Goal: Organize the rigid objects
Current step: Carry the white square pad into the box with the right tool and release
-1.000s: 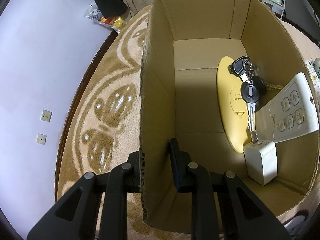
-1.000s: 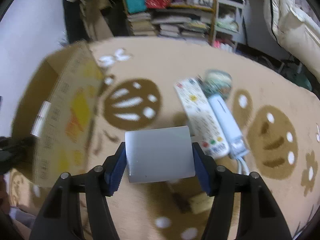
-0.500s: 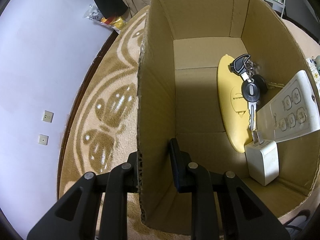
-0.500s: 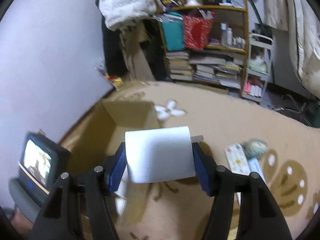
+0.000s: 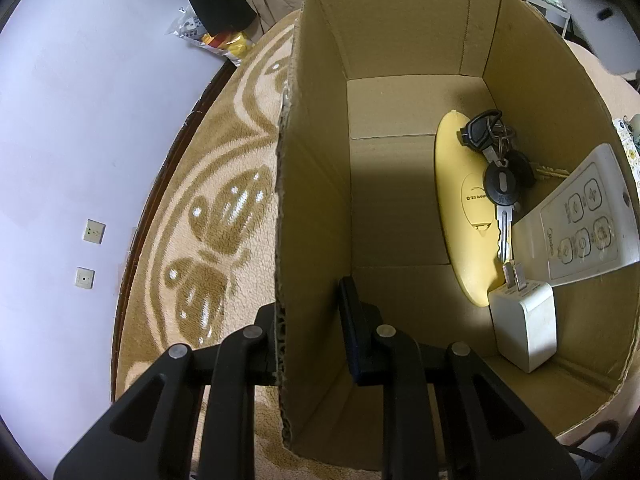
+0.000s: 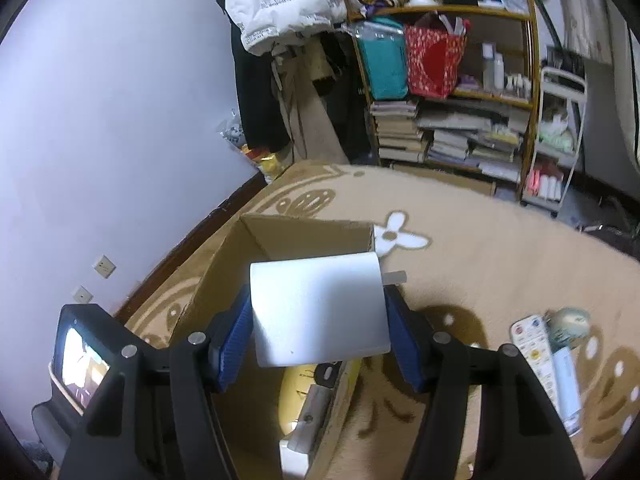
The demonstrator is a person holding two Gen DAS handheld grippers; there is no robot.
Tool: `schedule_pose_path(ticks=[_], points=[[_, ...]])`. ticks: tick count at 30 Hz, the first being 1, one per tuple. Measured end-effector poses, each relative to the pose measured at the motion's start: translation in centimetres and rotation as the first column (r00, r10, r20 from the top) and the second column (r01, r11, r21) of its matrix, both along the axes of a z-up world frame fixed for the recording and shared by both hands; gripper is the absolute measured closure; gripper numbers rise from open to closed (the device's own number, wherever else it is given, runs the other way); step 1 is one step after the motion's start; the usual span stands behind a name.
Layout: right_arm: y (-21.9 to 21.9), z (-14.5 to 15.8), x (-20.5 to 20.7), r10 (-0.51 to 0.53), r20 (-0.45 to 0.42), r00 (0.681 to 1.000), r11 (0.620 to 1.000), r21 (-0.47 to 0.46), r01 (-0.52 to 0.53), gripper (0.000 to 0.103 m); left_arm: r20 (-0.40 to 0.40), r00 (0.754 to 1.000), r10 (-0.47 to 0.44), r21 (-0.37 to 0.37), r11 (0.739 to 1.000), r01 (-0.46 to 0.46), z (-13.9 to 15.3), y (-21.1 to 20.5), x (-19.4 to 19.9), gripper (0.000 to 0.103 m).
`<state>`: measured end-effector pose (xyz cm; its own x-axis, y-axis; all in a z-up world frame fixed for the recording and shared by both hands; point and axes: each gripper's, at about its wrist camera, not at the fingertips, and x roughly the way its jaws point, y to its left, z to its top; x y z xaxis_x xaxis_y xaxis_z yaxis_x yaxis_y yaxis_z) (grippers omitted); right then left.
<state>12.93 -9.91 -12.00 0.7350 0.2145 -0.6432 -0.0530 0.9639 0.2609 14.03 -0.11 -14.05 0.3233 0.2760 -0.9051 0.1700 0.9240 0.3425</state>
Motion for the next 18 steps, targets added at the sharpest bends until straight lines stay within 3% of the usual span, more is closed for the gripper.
schedule_pose_path(ticks=[18], points=[[-0.1, -1.4, 0.7, -0.010, -0.062, 0.998, 0.999, 0.032, 0.012, 0.036, 0.000, 1.000, 0.002, -0.006, 1.000, -0.002, 0.0, 0.3, 0.1, 0.082]])
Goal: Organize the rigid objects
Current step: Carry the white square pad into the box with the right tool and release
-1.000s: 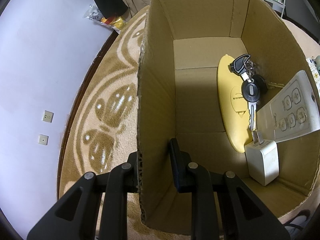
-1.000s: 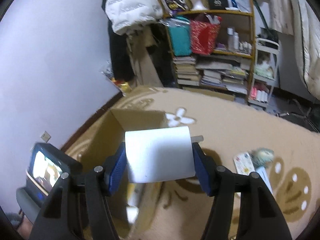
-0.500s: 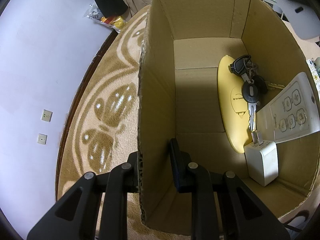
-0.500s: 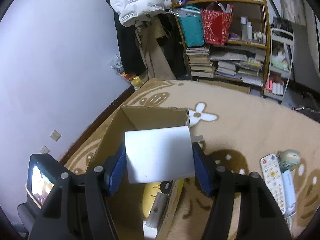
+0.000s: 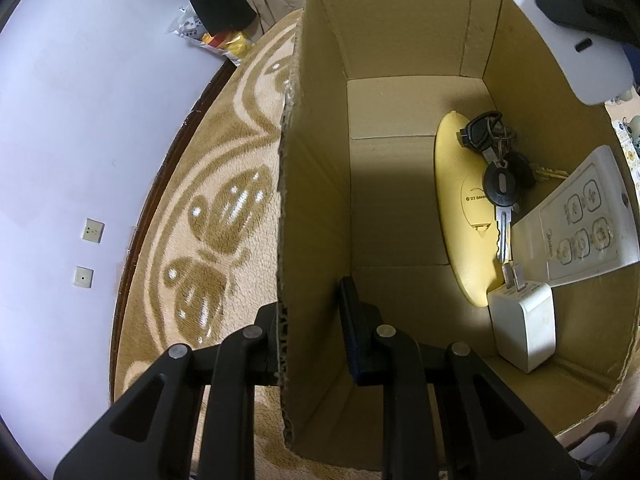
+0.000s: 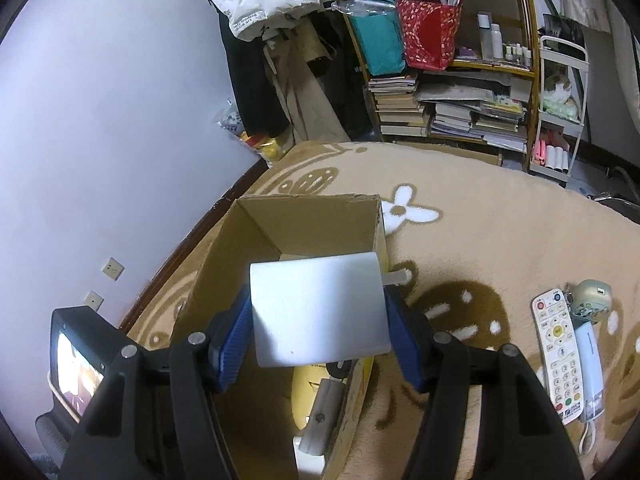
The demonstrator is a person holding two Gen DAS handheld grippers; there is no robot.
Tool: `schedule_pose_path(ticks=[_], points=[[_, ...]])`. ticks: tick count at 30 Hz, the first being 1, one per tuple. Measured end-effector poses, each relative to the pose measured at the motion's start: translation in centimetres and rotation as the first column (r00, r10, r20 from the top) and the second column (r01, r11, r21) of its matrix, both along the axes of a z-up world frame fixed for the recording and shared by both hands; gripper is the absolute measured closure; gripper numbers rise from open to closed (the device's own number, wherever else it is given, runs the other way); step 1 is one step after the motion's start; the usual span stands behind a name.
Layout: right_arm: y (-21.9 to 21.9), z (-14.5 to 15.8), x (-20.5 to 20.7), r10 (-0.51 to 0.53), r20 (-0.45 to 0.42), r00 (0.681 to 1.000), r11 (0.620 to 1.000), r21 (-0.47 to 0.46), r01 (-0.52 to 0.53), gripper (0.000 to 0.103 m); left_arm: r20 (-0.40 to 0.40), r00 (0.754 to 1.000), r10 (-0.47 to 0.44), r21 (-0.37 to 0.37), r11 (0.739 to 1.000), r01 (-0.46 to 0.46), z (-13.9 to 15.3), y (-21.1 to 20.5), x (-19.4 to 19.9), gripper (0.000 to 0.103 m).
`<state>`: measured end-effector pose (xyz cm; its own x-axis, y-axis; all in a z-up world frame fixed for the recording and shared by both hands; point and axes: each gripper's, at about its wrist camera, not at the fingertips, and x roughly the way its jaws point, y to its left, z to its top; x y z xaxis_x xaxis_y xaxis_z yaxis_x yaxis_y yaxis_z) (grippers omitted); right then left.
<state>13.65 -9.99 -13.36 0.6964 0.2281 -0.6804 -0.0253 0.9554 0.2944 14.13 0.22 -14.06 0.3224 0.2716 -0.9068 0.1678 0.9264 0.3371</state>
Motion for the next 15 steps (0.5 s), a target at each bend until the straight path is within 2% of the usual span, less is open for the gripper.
schedule_pose_path(ticks=[2, 3, 6, 11, 14, 15], points=[[-0.1, 0.3, 0.0, 0.001, 0.017, 1.000, 1.000, 0.017, -0.002, 0.039, 0.000, 1.000, 0.000, -0.001, 1.000, 0.000, 0.0, 0.0, 0.0, 0.082], [-0.2, 0.5, 0.0, 0.004, 0.023, 1.000, 0.999, 0.034, -0.004, 0.044, 0.000, 1.000, 0.000, -0.004, 1.000, 0.000, 0.0, 0.0, 0.0, 0.082], [-0.2, 1.2, 0.2, -0.002, 0.030, 1.000, 0.999, 0.036, 0.001, 0.044, -0.002, 1.000, -0.002, -0.021, 1.000, 0.002, 0.1, 0.2, 0.0, 0.082], [-0.2, 1.9, -0.1, 0.001, 0.039, 0.999, 1.000, -0.002, -0.001, 0.044, 0.000, 1.000, 0.006, -0.001, 1.000, -0.006, -0.1, 0.3, 0.1, 0.081], [-0.4, 1.9, -0.5, 0.001, 0.031, 1.000, 1.000, -0.024, 0.000, 0.036, -0.002, 1.000, 0.009, -0.013, 1.000, -0.009, 0.1, 0.4, 0.1, 0.082], [-0.6, 1.9, -0.7, -0.008, 0.029, 1.000, 0.999, -0.033, 0.009, 0.027, -0.002, 1.000, 0.009, -0.015, 1.000, -0.009, 0.1, 0.4, 0.1, 0.082]])
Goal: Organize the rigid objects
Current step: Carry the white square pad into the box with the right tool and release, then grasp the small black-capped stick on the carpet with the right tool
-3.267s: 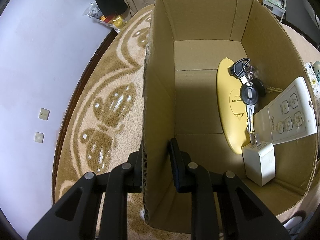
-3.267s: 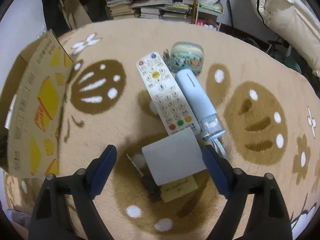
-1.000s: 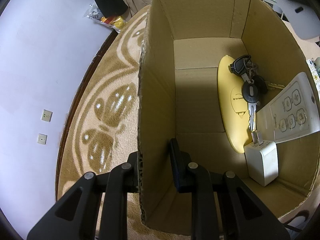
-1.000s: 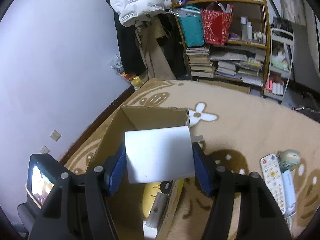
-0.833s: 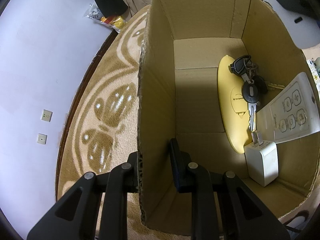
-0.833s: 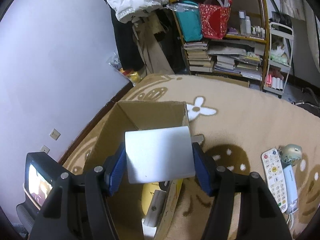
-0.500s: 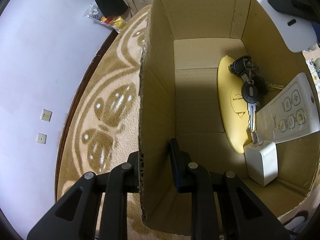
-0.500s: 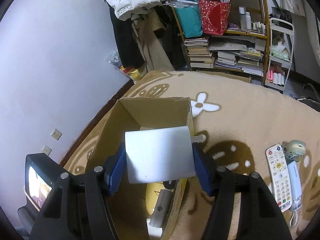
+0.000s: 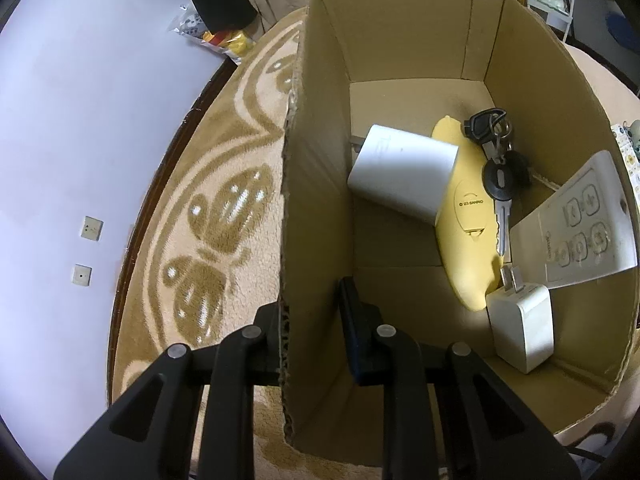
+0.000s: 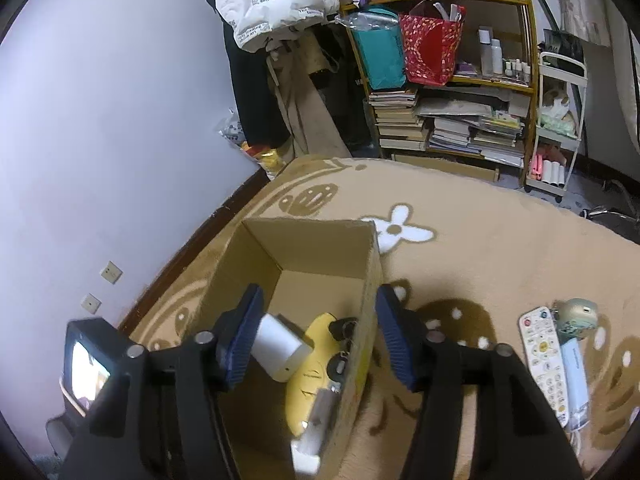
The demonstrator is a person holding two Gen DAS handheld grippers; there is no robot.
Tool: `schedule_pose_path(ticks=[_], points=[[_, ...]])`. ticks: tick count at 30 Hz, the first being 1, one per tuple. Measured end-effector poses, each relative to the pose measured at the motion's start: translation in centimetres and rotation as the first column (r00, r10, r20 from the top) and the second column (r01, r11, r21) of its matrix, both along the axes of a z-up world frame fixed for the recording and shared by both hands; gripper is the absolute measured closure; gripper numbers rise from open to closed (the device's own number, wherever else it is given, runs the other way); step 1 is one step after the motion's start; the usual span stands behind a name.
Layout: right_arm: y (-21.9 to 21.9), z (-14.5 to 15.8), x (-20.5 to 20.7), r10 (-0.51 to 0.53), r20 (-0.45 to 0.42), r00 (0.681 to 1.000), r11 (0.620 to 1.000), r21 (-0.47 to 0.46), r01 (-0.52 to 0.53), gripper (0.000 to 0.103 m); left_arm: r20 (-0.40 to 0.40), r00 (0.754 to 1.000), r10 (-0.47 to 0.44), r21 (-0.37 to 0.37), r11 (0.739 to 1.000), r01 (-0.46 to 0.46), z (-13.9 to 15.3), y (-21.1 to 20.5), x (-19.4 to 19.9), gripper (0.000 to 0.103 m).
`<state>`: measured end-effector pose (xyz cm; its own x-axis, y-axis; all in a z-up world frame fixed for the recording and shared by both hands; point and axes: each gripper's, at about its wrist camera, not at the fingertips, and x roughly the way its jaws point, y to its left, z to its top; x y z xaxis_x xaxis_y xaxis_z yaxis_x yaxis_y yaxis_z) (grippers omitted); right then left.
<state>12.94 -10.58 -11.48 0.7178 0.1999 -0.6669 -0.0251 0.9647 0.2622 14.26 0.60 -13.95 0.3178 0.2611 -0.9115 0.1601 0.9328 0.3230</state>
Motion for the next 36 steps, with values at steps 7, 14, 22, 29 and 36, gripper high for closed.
schedule_pose_path(ticks=[7, 14, 22, 29, 36], points=[[-2.3, -0.5, -1.7, -0.061, -0.032, 0.998, 0.997, -0.051, 0.060, 0.007, 0.000, 1.000, -0.001, 0.002, 1.000, 0.001, 0.1, 0.0, 0.0, 0.082], [-6.2, -1.6, -4.5, -0.154, -0.071, 0.986, 0.987, -0.063, 0.150, 0.005, 0.002, 1.000, -0.005, 0.016, 1.000, 0.005, -0.1, -0.1, -0.1, 0.081], [-7.7, -4.7, -6.4, -0.185, -0.163, 0.969, 0.977, -0.140, 0.162, 0.005, 0.003, 1.000, -0.010, 0.023, 1.000, 0.010, 0.0, -0.1, 0.0, 0.081], [-9.1, -7.4, -8.6, -0.217, -0.250, 0.944, 0.975, -0.109, 0.196, 0.008, 0.002, 1.000, -0.009, 0.022, 1.000, 0.009, 0.0, -0.3, 0.0, 0.081], [-9.5, -10.3, -8.9, -0.171, -0.343, 0.924, 0.985, -0.079, 0.153, 0.051, 0.003, 1.000, -0.008, 0.019, 1.000, 0.008, 0.0, -0.2, 0.0, 0.081]])
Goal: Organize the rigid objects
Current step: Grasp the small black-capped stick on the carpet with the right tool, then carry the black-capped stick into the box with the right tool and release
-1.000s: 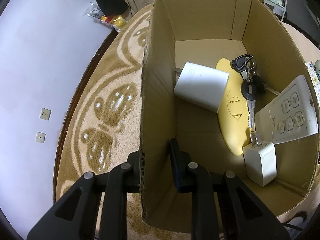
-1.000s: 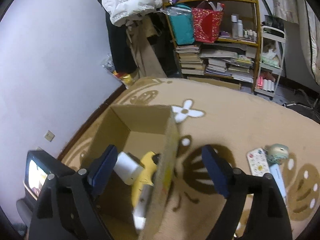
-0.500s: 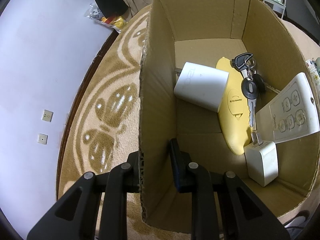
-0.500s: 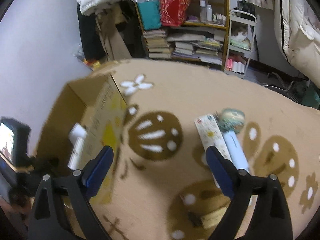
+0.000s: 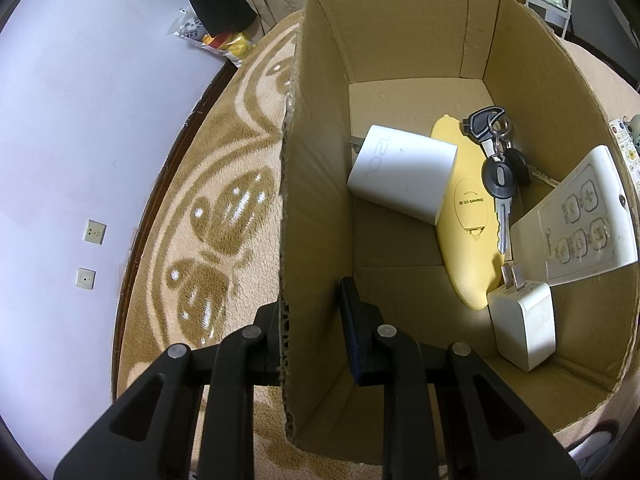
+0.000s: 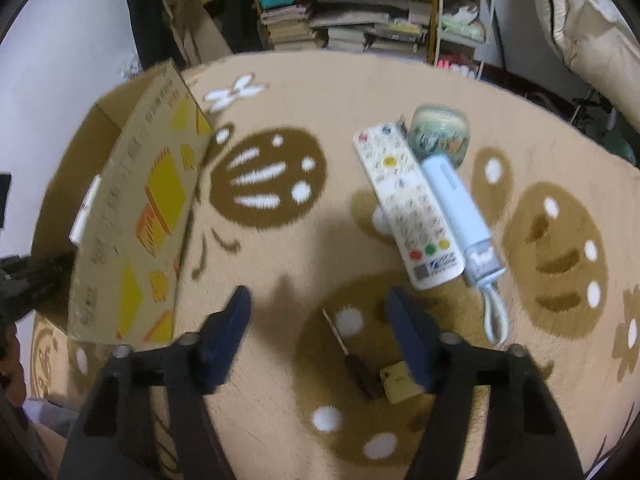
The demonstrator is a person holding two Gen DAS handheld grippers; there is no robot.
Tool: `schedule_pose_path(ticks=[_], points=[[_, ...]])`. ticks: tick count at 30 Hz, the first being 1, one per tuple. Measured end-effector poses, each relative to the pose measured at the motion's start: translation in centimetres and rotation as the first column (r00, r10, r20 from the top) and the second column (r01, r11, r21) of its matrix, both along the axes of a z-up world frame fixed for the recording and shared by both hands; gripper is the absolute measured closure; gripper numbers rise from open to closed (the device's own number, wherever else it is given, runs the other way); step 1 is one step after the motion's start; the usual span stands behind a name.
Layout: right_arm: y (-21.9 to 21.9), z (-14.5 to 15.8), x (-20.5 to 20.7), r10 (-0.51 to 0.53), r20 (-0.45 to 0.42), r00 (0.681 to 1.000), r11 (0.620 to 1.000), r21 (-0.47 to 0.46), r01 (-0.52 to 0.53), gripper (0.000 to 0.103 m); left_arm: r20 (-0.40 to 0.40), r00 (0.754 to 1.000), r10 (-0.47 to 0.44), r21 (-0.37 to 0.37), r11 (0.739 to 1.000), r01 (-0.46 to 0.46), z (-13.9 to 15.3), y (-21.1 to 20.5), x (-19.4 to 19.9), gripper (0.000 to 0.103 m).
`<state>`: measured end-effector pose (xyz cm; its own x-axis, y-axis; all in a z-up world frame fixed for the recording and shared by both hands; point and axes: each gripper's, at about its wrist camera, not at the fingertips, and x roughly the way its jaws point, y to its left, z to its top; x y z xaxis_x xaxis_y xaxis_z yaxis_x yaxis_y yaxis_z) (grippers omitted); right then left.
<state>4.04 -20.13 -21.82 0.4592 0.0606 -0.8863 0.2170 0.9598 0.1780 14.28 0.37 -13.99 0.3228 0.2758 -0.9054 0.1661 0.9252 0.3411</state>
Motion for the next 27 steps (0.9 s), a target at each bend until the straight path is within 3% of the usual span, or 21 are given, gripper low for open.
schedule_pose_path(ticks=[1, 5, 8, 11, 16, 27], points=[[0.0, -0.6, 0.1, -0.001, -0.023, 1.000, 1.000, 0.002, 0.001, 0.057, 0.000, 1.000, 0.000, -0.001, 1.000, 0.000, 0.0, 0.0, 0.0, 0.081], [0.0, -2.4, 0.3, 0.005, -0.090, 0.996, 1.000, 0.000, -0.005, 0.059, 0.000, 1.000, -0.001, -0.001, 1.000, 0.001, 0.0, 0.0, 0.0, 0.081], [0.2, -3.3, 0.4, 0.015, -0.151, 0.988, 1.000, -0.021, -0.018, 0.067, 0.000, 1.000, -0.001, -0.001, 1.000, 0.001, 0.0, 0.0, 0.1, 0.081], [0.4, -3.3, 0.5, 0.023, -0.156, 0.988, 0.999, -0.030, -0.028, 0.092, 0.000, 1.000, -0.002, 0.002, 1.000, 0.002, 0.0, 0.0, 0.0, 0.081], [1.0, -2.4, 0.2, 0.006, -0.083, 0.997, 0.996, -0.085, -0.013, 0.094, 0.002, 1.000, -0.006, 0.009, 1.000, 0.006, -0.1, -0.2, 0.0, 0.081], [2.1, 2.0, 0.7, 0.017, 0.122, 0.992, 0.996, -0.086, -0.006, 0.094, 0.000, 1.000, -0.003, 0.000, 1.000, 0.003, 0.0, -0.3, -0.1, 0.081]])
